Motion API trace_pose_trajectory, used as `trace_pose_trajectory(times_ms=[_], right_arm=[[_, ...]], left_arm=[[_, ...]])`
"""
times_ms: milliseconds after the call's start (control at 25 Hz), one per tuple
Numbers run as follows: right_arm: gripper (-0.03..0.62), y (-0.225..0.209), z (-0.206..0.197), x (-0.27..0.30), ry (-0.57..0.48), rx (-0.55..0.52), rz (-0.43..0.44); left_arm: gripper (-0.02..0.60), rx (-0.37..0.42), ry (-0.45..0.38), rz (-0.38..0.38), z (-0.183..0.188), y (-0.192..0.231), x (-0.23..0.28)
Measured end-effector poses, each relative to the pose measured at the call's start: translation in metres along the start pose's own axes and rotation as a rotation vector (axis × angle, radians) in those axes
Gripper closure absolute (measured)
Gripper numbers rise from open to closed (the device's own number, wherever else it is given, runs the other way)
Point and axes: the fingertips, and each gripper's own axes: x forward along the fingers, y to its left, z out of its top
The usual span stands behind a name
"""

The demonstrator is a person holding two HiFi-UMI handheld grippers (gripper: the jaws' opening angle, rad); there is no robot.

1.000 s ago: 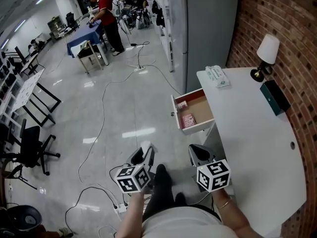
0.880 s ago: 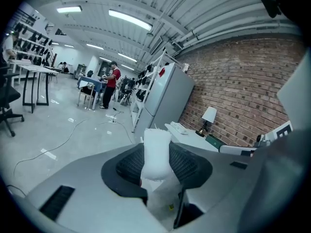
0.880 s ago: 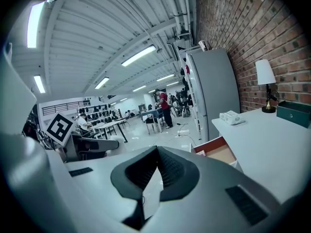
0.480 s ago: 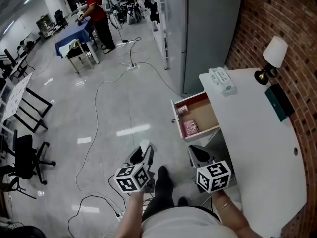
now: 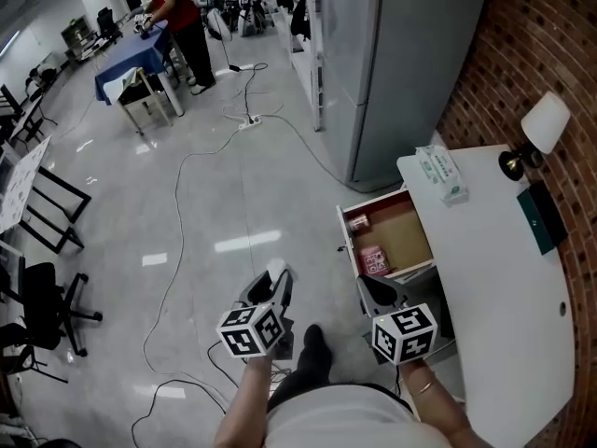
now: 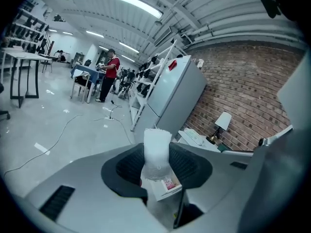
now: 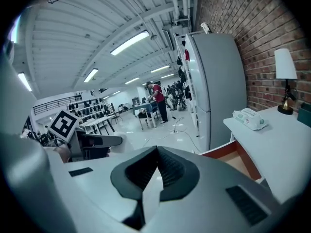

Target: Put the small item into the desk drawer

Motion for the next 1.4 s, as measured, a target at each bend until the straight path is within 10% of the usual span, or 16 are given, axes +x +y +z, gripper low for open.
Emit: trace_pose_trajectory(times_ms=[600, 1400], right_arm=[[0.585, -0.030, 0.029, 0.071, 0.014, 0.056, -0.107], [0.585, -0.112, 0.003, 0.057, 0.036, 0.152, -0.281]], left_arm=[[0.402, 0.017, 0.056, -0.115, 0.050, 0.028, 0.087], [0.402, 0.095, 0.228, -0.197, 0.011, -0.014, 0.177]])
